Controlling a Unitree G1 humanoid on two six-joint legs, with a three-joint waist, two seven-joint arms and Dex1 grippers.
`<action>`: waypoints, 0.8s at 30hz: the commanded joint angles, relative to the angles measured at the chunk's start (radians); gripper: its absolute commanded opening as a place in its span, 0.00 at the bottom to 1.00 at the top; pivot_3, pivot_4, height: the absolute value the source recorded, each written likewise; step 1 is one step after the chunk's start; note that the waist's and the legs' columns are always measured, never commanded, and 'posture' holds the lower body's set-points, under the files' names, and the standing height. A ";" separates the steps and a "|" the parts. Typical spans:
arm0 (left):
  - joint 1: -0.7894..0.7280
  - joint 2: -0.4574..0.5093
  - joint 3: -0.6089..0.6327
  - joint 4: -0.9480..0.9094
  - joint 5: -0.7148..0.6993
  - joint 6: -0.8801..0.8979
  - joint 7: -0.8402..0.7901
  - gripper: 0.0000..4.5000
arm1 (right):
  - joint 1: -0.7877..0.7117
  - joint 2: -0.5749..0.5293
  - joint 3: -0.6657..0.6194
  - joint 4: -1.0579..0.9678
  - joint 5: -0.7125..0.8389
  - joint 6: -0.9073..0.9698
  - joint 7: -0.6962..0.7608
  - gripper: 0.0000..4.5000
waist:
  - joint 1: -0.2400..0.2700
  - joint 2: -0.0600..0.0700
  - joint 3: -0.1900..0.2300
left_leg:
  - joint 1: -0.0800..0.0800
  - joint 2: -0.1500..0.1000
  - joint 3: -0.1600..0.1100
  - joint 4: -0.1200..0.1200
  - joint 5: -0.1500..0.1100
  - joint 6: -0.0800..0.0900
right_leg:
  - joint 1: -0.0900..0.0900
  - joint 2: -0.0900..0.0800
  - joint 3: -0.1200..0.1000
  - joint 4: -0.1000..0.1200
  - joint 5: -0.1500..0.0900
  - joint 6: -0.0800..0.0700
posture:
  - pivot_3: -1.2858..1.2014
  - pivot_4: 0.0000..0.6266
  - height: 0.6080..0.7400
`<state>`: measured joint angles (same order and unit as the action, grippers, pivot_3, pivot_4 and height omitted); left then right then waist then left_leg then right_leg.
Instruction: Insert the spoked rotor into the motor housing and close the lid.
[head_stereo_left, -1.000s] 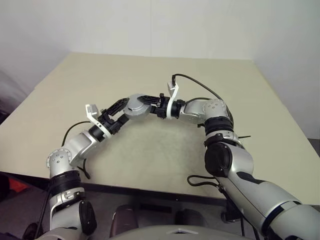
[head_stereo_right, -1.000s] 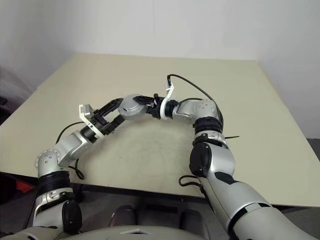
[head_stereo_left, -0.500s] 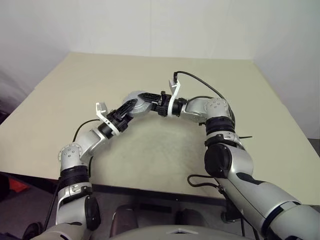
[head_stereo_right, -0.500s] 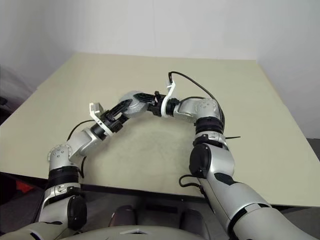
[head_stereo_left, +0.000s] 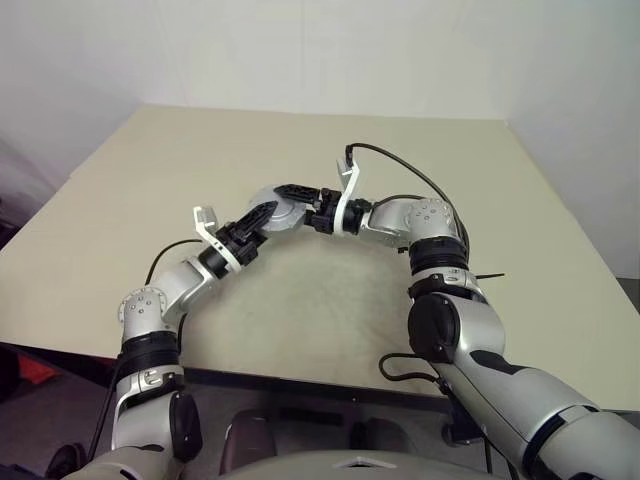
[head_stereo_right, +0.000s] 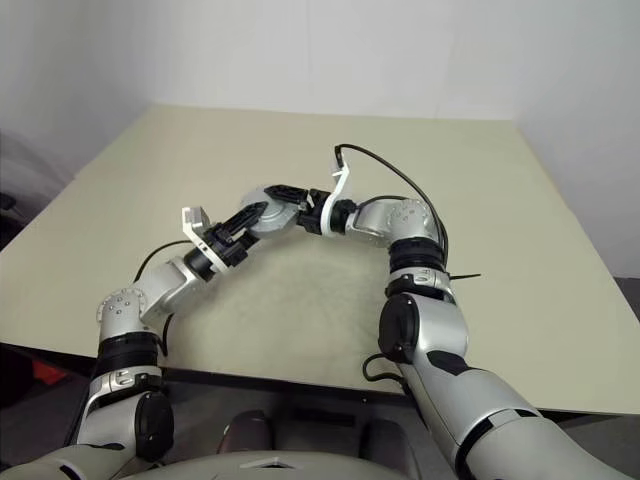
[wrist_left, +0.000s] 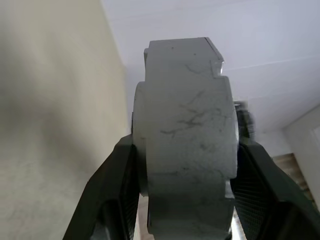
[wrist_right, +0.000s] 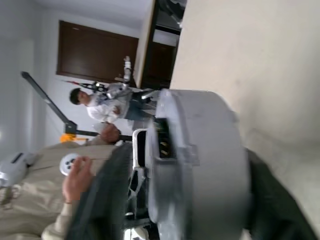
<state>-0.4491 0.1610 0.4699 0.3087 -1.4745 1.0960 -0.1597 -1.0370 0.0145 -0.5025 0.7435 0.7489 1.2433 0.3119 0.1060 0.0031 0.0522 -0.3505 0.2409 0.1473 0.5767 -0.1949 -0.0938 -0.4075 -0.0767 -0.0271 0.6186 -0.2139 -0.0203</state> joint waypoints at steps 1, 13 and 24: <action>-0.019 0.000 0.007 -0.050 -0.009 -0.022 -0.015 0.49 | -0.001 0.005 0.025 -0.057 0.005 -0.039 0.016 0.99 | 0.000 0.000 0.000 | 0.000 0.000 0.000 0.000 0.000 0.000 | 0.000 0.000 0.000 0.000 0.000 0.000 | 0.52 0.00 1.00; 0.070 0.040 0.095 -0.154 0.105 -0.227 -0.033 0.49 | 0.037 -0.016 0.076 -0.036 -0.054 -0.160 -0.016 0.99 | -0.009 0.000 0.000 | 0.000 0.000 0.000 0.000 0.000 0.000 | 0.000 0.000 0.000 0.000 0.000 0.000 | 0.52 0.00 1.00; 0.099 0.061 0.212 -0.117 0.116 -0.367 0.087 0.49 | 0.041 -0.043 0.052 -0.037 -0.035 -0.141 -0.012 0.99 | -0.007 -0.001 0.000 | 0.001 0.000 0.000 0.001 0.000 0.000 | 0.001 0.000 0.000 0.001 0.000 0.001 | 0.52 0.00 1.00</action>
<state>-0.3173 0.2038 0.6515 0.1983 -1.3484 0.7641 -0.0874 -0.9872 -0.0236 -0.4378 0.7187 0.6915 1.1040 0.2988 0.0992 0.0020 0.0519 -0.3495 0.2410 0.1470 0.5780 -0.1949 -0.0939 -0.4064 -0.0766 -0.0266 0.6198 -0.2135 -0.0196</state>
